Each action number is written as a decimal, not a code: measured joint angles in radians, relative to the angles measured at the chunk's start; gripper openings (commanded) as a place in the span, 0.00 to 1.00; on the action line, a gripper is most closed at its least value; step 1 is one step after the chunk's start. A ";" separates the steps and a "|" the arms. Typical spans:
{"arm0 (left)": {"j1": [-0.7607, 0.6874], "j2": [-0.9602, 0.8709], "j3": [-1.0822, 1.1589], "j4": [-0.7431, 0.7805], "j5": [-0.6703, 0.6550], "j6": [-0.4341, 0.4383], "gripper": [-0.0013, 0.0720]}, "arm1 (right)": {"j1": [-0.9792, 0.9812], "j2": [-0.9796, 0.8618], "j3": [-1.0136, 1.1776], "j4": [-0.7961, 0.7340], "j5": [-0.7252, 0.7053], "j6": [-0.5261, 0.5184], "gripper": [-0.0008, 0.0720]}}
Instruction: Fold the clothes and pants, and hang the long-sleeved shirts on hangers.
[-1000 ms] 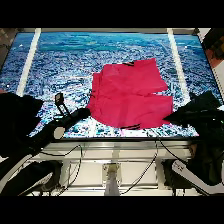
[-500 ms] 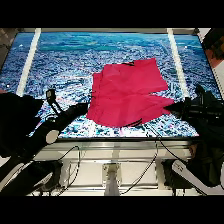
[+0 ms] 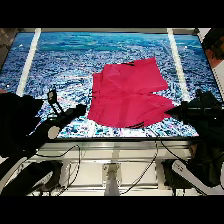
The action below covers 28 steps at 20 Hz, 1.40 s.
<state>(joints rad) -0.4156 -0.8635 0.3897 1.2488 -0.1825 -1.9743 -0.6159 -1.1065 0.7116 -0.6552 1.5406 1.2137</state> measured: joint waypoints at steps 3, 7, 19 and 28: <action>0.040 -0.013 0.000 -0.082 -0.063 0.000 0.41 | 0.000 0.000 0.000 -0.007 -0.008 0.003 0.02; 0.062 -0.019 0.000 -0.193 -0.101 0.001 0.38 | 0.015 0.000 0.000 -0.012 -0.014 0.002 0.02; 0.070 -0.154 0.000 -0.525 -0.194 0.133 0.62 | 0.061 0.000 0.000 -0.012 -0.048 -0.030 0.02; 0.069 -0.214 0.001 -0.631 -0.177 0.150 0.58 | 0.063 0.000 0.000 -0.011 -0.063 -0.051 0.02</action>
<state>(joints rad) -0.3466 -1.0779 0.3908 0.6174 -0.3592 -1.8244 -0.5533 -1.1065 0.7116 -0.6659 1.4780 1.1629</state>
